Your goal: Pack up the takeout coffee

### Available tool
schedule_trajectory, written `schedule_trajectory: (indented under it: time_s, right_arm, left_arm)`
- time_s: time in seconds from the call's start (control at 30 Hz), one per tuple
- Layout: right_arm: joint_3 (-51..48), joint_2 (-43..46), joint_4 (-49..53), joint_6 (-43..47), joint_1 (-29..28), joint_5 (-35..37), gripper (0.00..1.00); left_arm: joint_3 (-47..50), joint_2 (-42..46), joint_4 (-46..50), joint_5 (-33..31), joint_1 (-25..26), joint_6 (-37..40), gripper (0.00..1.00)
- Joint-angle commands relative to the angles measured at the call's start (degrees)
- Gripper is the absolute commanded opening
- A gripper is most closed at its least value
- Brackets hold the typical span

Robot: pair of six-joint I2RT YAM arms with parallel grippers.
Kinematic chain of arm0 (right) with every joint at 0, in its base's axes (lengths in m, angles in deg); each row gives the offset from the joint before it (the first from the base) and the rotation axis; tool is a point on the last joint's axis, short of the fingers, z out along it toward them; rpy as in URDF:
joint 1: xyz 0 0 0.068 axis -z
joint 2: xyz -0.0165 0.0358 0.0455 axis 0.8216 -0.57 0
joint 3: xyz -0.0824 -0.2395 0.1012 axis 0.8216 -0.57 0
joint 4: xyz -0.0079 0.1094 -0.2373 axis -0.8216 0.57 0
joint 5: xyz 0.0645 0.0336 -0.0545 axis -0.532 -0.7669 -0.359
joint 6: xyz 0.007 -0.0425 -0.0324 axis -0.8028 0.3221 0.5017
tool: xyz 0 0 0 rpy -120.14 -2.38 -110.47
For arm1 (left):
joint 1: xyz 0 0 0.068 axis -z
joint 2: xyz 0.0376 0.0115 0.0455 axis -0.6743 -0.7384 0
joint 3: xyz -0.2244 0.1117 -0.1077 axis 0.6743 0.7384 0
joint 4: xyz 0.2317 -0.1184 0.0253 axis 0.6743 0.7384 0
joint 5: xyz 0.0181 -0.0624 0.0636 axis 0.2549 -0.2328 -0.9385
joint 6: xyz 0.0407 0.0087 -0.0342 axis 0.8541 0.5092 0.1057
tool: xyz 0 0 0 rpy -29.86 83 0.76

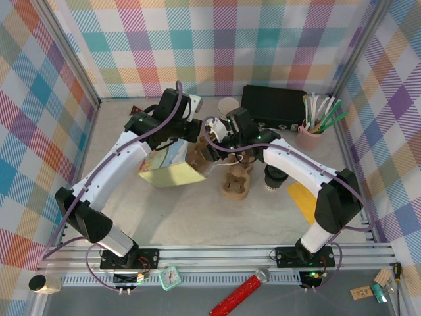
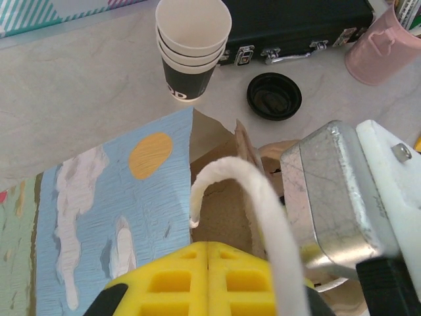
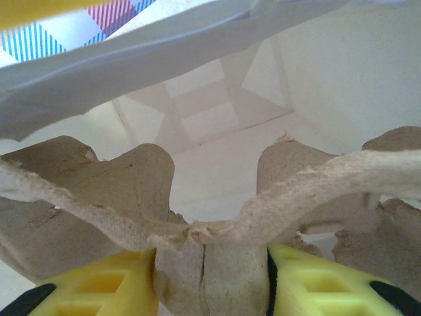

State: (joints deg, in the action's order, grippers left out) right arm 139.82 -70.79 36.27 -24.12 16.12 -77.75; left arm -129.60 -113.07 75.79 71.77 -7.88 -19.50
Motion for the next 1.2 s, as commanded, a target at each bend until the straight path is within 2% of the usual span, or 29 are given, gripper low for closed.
schedule_trajectory:
  time_s: [0.0,0.3,0.53,0.8,1.17]
  right_arm:
    - [-0.42,1.56,-2.97,-0.55,-1.09,-1.91,0.43]
    - [-1.7,1.15,-6.01,-0.28,-1.56,-4.85,0.44]
    - [-7.16,2.99,-14.11,1.15,-1.49,-5.21,0.46]
    - [-7.48,4.36,-14.66,5.31,-2.29,-5.81,0.46]
    - [-3.26,2.51,-13.04,8.59,-5.45,-5.06,0.45]
  left_arm:
    - [1.37,1.82,-2.09,1.5,0.37,-1.2,0.0]
    - [3.37,3.02,-4.34,2.78,0.37,-2.0,0.0]
    - [4.72,4.39,-5.61,6.26,-0.71,-2.88,0.0]
    - [7.02,6.18,-7.11,12.61,-5.41,-4.29,0.0]
    - [7.34,5.14,-8.13,17.22,-6.21,-4.65,0.0]
